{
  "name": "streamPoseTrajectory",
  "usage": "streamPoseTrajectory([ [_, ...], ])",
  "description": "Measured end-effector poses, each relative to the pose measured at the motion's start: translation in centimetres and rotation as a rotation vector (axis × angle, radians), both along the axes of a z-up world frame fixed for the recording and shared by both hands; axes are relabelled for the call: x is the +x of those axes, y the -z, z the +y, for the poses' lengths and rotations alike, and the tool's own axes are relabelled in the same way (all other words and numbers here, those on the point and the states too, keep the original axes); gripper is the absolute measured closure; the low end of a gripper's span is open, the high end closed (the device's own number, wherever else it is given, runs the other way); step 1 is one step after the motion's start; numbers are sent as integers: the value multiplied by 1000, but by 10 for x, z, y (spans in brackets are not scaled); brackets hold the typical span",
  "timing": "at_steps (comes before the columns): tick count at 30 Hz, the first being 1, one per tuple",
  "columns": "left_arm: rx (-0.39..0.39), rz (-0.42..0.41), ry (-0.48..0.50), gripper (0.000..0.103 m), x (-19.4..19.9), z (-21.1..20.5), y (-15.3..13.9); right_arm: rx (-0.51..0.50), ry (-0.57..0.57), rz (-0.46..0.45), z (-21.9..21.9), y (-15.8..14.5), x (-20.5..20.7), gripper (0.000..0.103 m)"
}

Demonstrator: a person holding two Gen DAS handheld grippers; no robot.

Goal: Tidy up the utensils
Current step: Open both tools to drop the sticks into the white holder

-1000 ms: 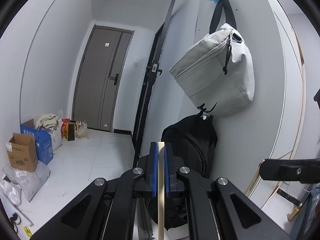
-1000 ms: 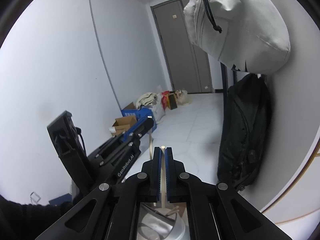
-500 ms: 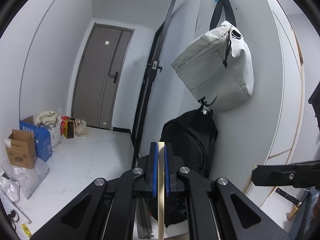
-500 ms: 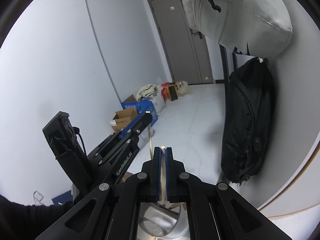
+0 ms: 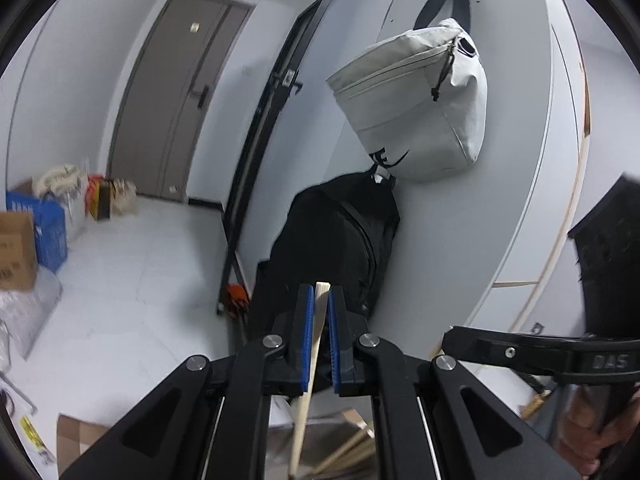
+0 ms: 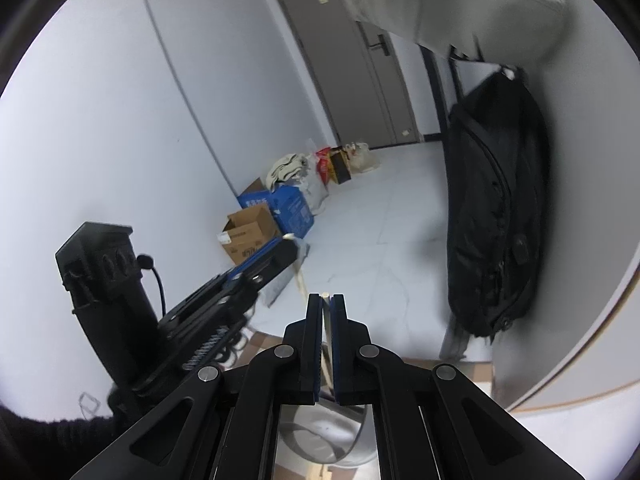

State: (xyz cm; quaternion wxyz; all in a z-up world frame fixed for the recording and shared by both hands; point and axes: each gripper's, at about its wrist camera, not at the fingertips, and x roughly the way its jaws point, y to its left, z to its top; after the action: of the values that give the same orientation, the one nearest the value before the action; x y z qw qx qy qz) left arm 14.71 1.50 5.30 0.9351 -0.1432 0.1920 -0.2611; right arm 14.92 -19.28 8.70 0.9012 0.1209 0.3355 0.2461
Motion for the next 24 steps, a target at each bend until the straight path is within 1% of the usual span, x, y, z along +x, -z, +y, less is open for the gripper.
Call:
streamPoseTrajectory([
  [2, -19, 40, 19, 101, 1, 3, 2, 48, 7, 11, -5, 5, -1, 99],
  [5, -33, 97, 69, 98, 0, 3, 5, 84, 8, 11, -10, 8, -3, 99],
  [8, -25, 133, 108, 98, -2, 1, 7, 138, 13, 12, -15, 10, -4, 96],
  [10, 2, 159, 121, 94, -4, -2, 6, 172, 34, 2, -22, 10, -8, 96],
  [12, 17, 176, 114, 76, -8, -3, 4, 201, 40, -9, -27, 8, -13, 95],
  [13, 18, 174, 102, 71, -11, 0, 3, 206, 50, -12, -29, 7, -17, 93],
  [14, 18, 171, 92, 62, -14, 1, 1, 216, 52, -17, -32, 6, -22, 92],
  [15, 15, 164, 85, 59, -21, 3, -3, 217, 56, -22, -33, 5, -26, 89],
  [16, 19, 161, 79, 58, -24, 5, -4, 211, 68, -29, -35, 4, -31, 82],
  [17, 32, 160, 70, 54, -29, 6, -6, 204, 78, -41, -37, 3, -39, 77],
  [18, 53, 158, 55, 46, -35, 6, -8, 201, 83, -47, -38, 3, -44, 67],
  [19, 79, 153, 33, 42, -43, 6, -10, 195, 95, -58, -39, 3, -51, 58],
  [20, 95, 146, 17, 37, -50, 6, -11, 190, 103, -66, -40, 5, -58, 54],
  [23, 116, 156, -19, 31, -69, 7, -7, 161, 124, -91, -42, 11, -77, 42],
  [24, 123, 171, -37, 30, -77, 8, -4, 155, 129, -95, -43, 13, -82, 30],
])
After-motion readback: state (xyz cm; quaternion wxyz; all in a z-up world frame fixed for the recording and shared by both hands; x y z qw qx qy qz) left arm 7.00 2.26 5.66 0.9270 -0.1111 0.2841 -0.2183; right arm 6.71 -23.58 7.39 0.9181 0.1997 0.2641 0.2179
